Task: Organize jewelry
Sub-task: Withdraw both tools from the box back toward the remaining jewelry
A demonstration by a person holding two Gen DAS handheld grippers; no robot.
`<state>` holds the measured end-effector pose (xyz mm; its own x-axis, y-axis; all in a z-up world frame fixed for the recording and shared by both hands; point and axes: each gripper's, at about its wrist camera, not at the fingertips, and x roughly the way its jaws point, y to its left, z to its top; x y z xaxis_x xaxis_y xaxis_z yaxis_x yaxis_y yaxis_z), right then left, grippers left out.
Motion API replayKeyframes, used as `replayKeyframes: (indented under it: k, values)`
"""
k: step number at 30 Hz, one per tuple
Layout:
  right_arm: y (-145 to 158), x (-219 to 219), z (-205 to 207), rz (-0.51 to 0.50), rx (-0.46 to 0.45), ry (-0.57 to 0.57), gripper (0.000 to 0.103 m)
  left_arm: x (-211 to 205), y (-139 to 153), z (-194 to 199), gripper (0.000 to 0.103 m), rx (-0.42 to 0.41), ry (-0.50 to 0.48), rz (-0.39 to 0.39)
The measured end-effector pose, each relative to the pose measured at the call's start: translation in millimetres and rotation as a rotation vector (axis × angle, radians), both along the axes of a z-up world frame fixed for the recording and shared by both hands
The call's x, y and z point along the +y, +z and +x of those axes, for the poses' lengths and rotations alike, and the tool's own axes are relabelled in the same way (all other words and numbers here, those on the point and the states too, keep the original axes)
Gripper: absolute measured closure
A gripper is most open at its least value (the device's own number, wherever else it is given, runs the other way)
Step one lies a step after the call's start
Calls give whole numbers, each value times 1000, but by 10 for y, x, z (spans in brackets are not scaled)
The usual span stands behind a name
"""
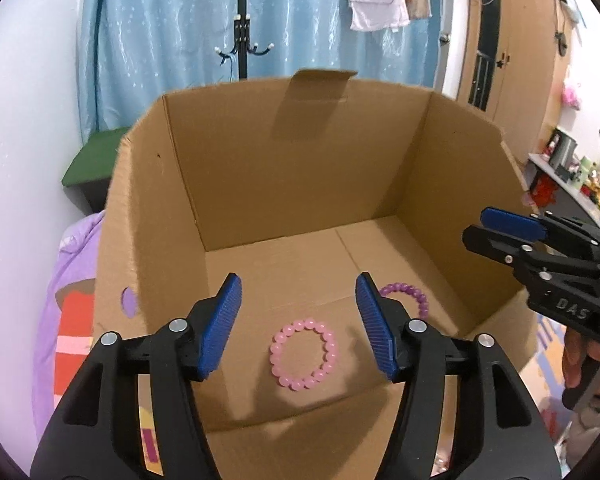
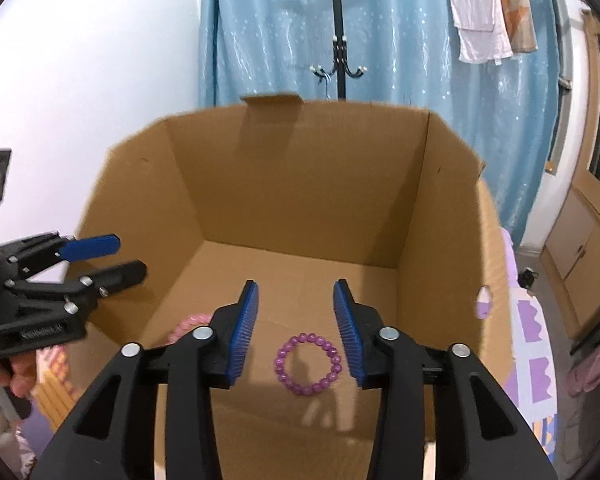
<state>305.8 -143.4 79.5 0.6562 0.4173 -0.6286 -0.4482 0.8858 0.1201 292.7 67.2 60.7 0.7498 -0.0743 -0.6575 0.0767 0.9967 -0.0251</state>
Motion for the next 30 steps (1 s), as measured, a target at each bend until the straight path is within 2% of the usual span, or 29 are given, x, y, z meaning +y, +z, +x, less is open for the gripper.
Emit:
replayKeyframes:
  k: [2, 3, 4, 7, 9, 11, 13, 18, 30]
  values:
    - [157, -36, -113, 47, 19, 16, 54, -17, 52, -84, 40, -5, -1, -5]
    - [299, -78, -209, 93, 30, 24, 54, -20, 92, -156, 30, -12, 8, -4]
    - [415, -106, -296, 124, 34, 28, 47, -20, 125, -216, 27, -20, 14, -5]
    - [889, -179, -679, 229, 19, 40, 6, -32, 232, -447, 23, -41, 14, -7]
    - [1168, -177, -931, 282, 10, 77, 5, -39, 304, -585, 18, -55, 19, 1]
    - [1425, -133, -1147, 305, 8, 123, 5, -32, 347, -720, 17, -64, 26, -3]
    - [1553, -120, -1259, 333, 45, 136, 5, -15, 393, -845, 15, -72, 37, -18]
    - [1680, -165, -1468, 411, 198, 174, 5, 43, 511, -1152, 15, -95, 73, -37]
    - [1887, -485, -1851, 501, 234, 140, 5, 68, 777, -1685, 12, -138, 123, -40]
